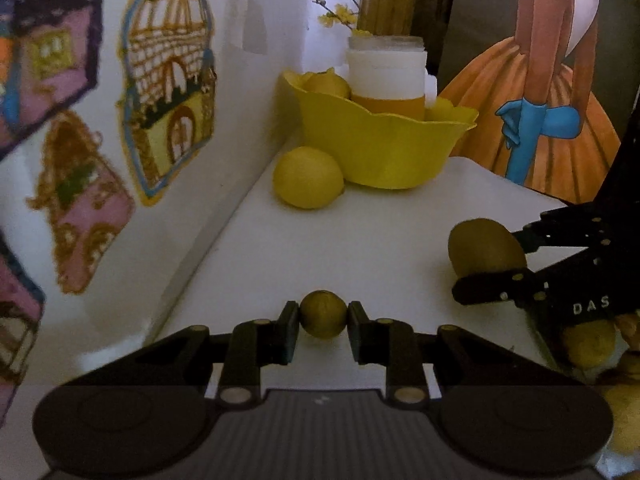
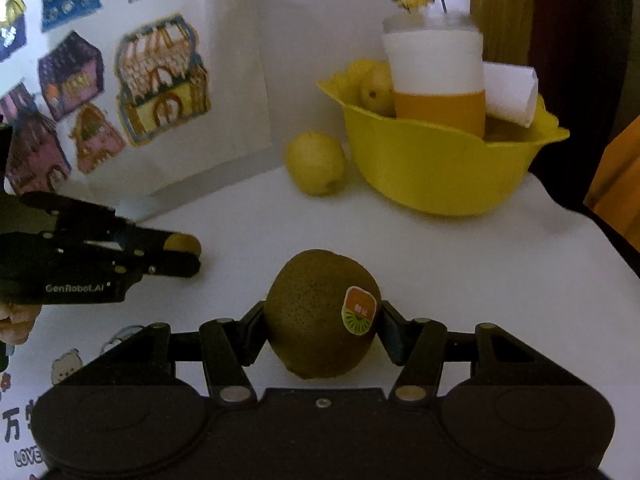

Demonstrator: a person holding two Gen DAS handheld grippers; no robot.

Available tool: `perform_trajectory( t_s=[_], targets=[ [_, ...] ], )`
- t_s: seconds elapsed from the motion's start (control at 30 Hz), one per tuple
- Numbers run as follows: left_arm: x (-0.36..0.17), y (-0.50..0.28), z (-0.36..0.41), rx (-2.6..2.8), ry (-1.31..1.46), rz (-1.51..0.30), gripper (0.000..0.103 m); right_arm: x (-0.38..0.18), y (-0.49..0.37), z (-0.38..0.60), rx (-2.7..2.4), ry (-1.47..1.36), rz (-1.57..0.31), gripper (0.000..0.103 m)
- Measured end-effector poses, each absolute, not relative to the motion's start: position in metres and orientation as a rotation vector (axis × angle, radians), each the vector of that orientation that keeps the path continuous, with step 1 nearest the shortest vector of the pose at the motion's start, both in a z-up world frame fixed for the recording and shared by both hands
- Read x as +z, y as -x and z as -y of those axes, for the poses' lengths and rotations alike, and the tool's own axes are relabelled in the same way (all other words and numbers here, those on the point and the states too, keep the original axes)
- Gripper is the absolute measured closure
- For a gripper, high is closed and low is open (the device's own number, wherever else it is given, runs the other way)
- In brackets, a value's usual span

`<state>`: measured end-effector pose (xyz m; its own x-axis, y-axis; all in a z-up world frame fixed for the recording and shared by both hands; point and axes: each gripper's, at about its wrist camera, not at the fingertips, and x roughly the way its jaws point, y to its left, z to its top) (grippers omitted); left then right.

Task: Organize fruits
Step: 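Grasp the small round fruit with the left tool while the right tool grasps the large kiwi, then carry the small fruit and the kiwi over the metal tray with both tools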

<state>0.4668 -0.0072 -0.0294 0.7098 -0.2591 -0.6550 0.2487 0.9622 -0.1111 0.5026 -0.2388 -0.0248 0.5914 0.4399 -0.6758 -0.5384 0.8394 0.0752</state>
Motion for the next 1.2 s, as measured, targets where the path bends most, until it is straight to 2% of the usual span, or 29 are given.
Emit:
perform_trajectory(
  t_s=[0.2,0.43,0.7,1.2],
  targets=[
    [-0.022,-0.459,0.010,-0.293,0.039,-0.709,0.075,-0.017,-0.490,0.240,0.576,0.149,-0.711,0.044],
    [-0.004,-0.437,0.019,-0.312,0.054,-0.693,0.075,0.017,-0.467,0.258,0.555,0.097,-0.659,0.044],
    [0.025,-0.404,0.048,-0.373,0.062,-0.654,0.075,0.044,-0.416,0.291,0.522,0.088,-0.636,0.044],
    [0.037,-0.329,0.107,-0.518,0.099,-0.687,0.075,0.051,-0.315,0.365,0.481,0.058,-0.624,0.044]
  ],
)
